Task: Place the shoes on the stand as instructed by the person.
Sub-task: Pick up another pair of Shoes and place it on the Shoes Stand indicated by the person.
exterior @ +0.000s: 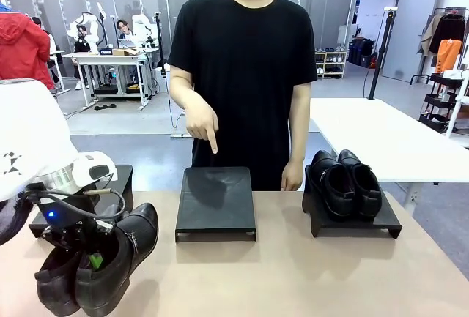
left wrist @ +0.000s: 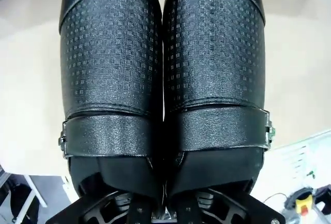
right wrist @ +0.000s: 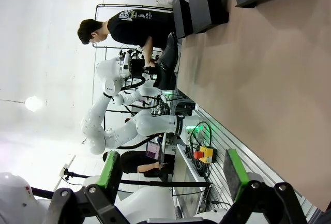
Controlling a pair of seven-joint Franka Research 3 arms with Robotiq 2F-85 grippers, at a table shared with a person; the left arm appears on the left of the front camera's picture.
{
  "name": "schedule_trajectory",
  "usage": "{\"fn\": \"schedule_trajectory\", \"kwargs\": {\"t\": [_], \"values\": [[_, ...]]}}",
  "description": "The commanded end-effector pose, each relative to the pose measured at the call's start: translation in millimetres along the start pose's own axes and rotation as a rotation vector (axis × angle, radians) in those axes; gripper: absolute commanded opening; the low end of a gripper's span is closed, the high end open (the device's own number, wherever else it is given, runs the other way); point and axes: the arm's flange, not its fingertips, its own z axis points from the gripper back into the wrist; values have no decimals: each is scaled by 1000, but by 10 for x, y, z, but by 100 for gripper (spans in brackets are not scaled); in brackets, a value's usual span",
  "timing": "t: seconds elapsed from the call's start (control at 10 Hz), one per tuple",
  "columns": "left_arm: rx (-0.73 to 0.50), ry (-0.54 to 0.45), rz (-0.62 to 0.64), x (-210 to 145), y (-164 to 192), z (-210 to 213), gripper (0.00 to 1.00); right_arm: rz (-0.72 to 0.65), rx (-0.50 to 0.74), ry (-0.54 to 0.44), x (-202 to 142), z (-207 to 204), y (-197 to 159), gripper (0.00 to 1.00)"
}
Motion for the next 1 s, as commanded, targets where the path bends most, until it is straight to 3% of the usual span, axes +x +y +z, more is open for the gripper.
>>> {"fn": "schedule_trajectory", "kwargs": {"t": [0.0, 0.4, 0.5, 0.7, 0.9], "values": [[21, -10, 14, 32, 20, -58, 0, -7, -18, 4, -31, -17, 26, 100], [21, -10, 14, 32, 20, -58, 0, -7, -18, 4, -31, -17, 26, 100], [9, 35, -4, 4, 59, -96, 10, -7, -18, 4, -31, -17, 26, 100], [71, -90, 5, 67, -291, 238, 10, -7, -18, 4, -31, -17, 26, 100], [79, -104, 19, 254, -509, 427, 10, -7, -18, 4, -31, -17, 26, 100]]}}
